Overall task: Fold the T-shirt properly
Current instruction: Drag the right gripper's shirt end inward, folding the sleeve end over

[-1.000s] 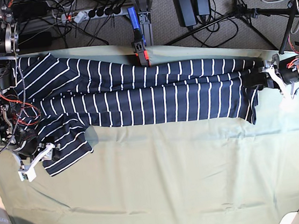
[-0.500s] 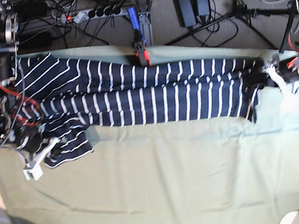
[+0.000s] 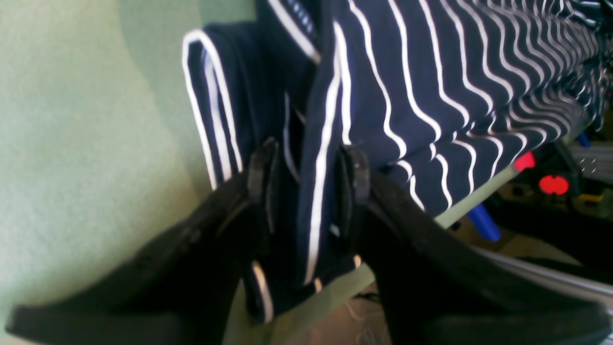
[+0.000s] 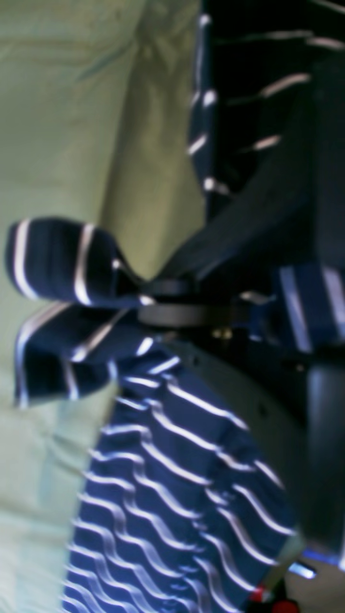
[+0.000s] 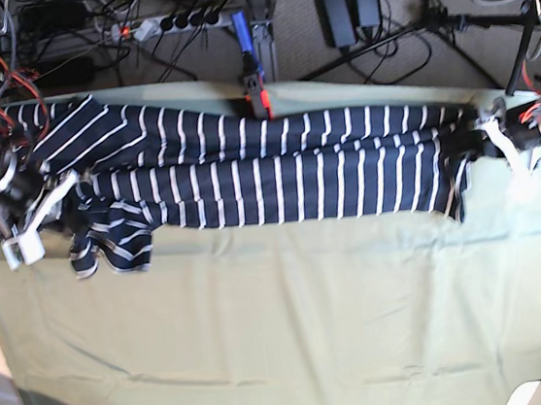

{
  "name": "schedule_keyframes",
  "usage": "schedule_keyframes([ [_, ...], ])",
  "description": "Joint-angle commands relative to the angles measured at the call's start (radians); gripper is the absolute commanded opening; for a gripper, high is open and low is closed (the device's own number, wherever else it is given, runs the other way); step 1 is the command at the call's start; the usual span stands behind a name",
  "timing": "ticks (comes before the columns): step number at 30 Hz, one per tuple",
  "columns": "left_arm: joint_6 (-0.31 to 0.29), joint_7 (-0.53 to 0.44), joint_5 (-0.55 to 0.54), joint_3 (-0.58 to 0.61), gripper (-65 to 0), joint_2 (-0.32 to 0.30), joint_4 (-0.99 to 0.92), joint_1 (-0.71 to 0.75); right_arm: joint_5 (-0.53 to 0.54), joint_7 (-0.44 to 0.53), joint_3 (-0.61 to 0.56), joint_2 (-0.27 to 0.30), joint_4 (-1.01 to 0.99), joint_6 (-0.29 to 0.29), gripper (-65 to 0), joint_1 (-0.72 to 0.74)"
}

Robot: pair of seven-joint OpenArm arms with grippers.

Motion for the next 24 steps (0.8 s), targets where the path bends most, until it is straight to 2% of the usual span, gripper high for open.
schedule_keyframes([
  [1,-0.024,0.001,0.004,-0.010,-42.1,-0.022,0.011,-0.010,0.029,0.020,0.028,0.019,0.040,0.056,-65.0,-0.025],
  [10,-0.024,0.001,0.003,-0.010,-42.1,-0.022,0.011,-0.010,0.059,0.019,0.167,0.017,0.153,0.057,-65.0,-0.223],
  [18,-0.024,0.001,0.003,-0.010,-42.1,-0.023,0.011,-0.010,0.058,0.015,0.176,0.016,0.156,0.056,-65.0,-0.312],
  [24,-0.024,0.001,0.003,-0.010,-42.1,-0.022,0.011,-0.010,0.006,-0.006,0.175,0.013,0.147,0.056,-65.0,-0.322],
])
